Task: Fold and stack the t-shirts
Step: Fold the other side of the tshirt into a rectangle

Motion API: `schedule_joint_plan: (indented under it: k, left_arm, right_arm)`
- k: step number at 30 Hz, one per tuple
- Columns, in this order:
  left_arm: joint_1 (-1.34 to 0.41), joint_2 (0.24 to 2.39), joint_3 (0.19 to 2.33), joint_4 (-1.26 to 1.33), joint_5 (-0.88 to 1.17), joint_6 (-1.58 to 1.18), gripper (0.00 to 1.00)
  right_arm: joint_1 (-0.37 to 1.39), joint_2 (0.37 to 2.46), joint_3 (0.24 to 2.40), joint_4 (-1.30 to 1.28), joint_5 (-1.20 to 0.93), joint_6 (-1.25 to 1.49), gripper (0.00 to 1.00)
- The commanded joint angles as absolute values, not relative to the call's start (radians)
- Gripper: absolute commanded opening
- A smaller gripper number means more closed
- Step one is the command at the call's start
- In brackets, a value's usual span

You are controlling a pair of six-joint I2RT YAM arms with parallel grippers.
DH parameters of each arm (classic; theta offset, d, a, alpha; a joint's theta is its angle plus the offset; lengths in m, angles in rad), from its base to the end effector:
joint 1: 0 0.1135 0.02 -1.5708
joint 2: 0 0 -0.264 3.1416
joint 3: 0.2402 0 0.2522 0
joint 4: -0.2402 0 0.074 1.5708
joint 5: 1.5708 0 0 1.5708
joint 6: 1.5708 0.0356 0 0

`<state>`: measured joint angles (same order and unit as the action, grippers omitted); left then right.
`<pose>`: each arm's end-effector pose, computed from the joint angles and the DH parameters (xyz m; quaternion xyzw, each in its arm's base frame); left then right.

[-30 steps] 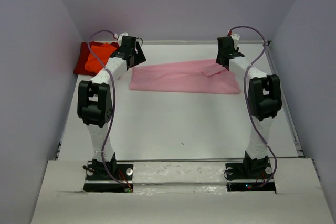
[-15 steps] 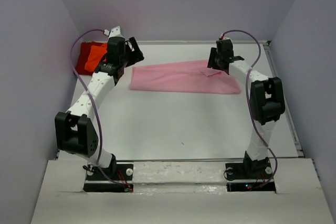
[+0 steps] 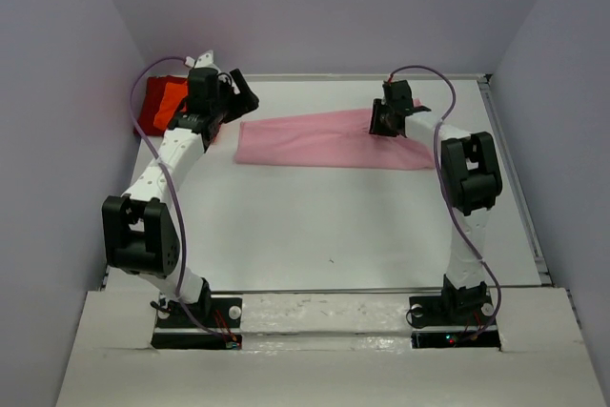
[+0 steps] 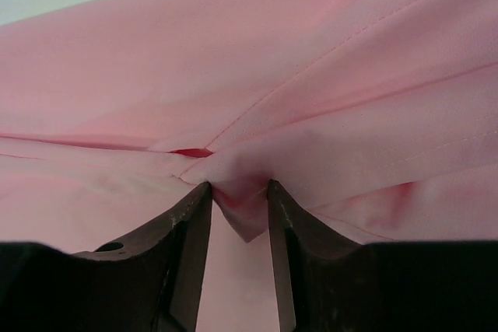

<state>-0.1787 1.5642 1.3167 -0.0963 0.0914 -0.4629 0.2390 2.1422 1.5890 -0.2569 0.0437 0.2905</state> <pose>0.3670 -0.0696 0.3388 -0.0896 0.8123 -0.2168 0.5340 0.4650 0.1117 0.1785 0.0320 0.9278 0.0775 0.3635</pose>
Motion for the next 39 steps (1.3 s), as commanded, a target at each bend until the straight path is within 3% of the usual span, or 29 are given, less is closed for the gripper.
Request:
schedule_joint_plan:
  k: [1, 3, 8, 16, 19, 26, 32, 39]
  left_arm:
    - [-0.16, 1.566, 1.307, -0.055, 0.163, -0.485, 0.88]
    - [-0.16, 1.568, 1.304, -0.054, 0.166, -0.485, 0.87]
    - [-0.16, 1.575, 1.302, -0.049, 0.183, -0.488, 0.87]
    - [-0.16, 1.578, 1.302, -0.045, 0.189, -0.486, 0.87]
    - [-0.16, 1.578, 1.302, -0.044, 0.193, -0.486, 0.87]
    - [-0.16, 1.577, 1.301, -0.041, 0.204, -0.485, 0.87]
    - [-0.15, 1.586, 1.305, -0.04, 0.222, -0.488, 0.87]
    - [-0.146, 1.597, 1.305, -0.037, 0.236, -0.492, 0.86]
  right_arm:
    - [0.249, 2.141, 1.629, -0.247, 0.034, 0.285, 0.31]
    - [0.249, 2.138, 1.631, -0.258, 0.035, 0.279, 0.23]
    - [0.249, 2.131, 1.661, -0.287, 0.041, 0.262, 0.22]
    - [0.249, 2.169, 1.804, -0.345, 0.063, 0.236, 0.29]
    - [0.249, 2.238, 1.914, -0.376, 0.064, 0.23, 0.35]
    - [0.249, 2.41, 2.209, -0.526, 0.061, 0.222, 0.37]
    - [0.258, 2.186, 1.895, -0.434, 0.072, 0.247, 0.37]
    - [0.279, 2.053, 1.708, -0.394, 0.035, 0.239, 0.37]
